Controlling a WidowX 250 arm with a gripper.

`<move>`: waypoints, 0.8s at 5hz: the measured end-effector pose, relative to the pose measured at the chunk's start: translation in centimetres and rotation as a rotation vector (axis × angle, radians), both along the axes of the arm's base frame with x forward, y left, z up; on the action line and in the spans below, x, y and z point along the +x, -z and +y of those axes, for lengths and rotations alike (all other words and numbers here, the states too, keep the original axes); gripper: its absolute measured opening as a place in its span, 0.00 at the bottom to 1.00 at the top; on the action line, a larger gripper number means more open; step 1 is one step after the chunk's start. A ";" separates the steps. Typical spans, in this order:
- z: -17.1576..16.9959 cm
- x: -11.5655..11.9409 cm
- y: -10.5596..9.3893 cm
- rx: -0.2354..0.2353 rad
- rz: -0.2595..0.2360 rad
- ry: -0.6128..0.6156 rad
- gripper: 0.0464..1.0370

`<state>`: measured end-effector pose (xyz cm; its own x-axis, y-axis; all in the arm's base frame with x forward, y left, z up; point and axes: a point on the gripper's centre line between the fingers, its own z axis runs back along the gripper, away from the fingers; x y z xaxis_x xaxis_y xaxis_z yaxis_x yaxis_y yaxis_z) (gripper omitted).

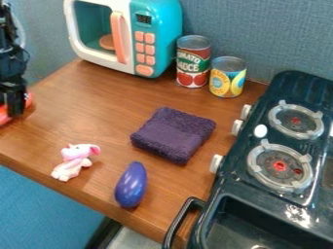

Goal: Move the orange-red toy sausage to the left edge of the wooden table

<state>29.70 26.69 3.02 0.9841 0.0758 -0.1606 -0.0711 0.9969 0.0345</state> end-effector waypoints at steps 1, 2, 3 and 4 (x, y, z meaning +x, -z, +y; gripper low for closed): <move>0.3 -0.6 0.0 -0.030 -0.001 -0.020 0.97; 0.2 -0.5 -0.1 -0.038 -0.009 -0.016 0.97; -0.5 -0.9 0.0 -0.043 -0.025 -0.018 0.96; -1.1 -1.1 0.5 -0.046 -0.044 -0.026 0.96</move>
